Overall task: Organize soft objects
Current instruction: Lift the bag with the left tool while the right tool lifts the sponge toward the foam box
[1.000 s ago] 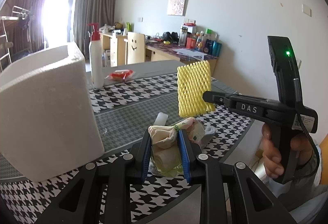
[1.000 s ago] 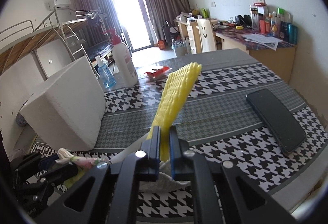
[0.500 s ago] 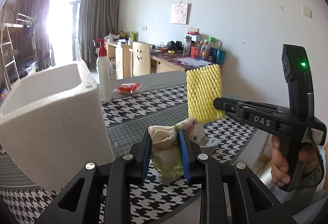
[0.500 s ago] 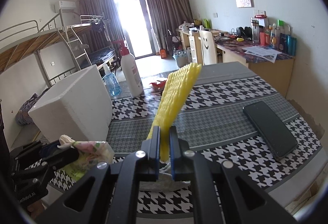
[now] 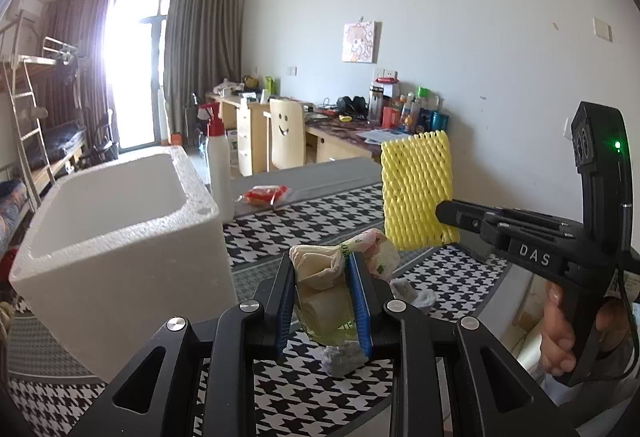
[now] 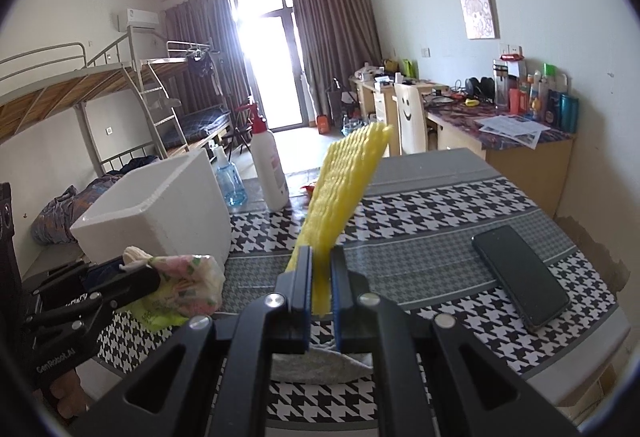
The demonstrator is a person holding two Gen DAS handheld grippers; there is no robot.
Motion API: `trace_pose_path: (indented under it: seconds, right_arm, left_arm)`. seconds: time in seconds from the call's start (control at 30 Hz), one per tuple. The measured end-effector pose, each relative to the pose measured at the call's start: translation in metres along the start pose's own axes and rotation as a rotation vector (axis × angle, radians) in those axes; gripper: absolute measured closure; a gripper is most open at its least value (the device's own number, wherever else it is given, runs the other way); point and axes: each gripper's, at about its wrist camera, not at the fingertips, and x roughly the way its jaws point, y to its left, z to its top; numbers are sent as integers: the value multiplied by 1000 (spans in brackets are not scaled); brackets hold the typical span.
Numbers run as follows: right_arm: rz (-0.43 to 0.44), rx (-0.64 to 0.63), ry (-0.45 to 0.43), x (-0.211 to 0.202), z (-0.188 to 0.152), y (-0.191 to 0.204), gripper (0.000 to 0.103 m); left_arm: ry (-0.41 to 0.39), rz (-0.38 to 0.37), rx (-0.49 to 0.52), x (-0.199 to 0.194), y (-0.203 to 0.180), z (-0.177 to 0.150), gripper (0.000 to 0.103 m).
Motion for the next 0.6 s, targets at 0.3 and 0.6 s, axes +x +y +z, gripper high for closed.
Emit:
trace_pose_path:
  seconds: [0.3,0.6]
  right_arm:
    - [13,-18,-18,-1,4,3,92]
    - [23,-37,-45,-6,10,5,92]
  left_arm:
    - [-37,14,10,-5,-2,10,75]
    - [-79,22,18,-15,-1,17,75]
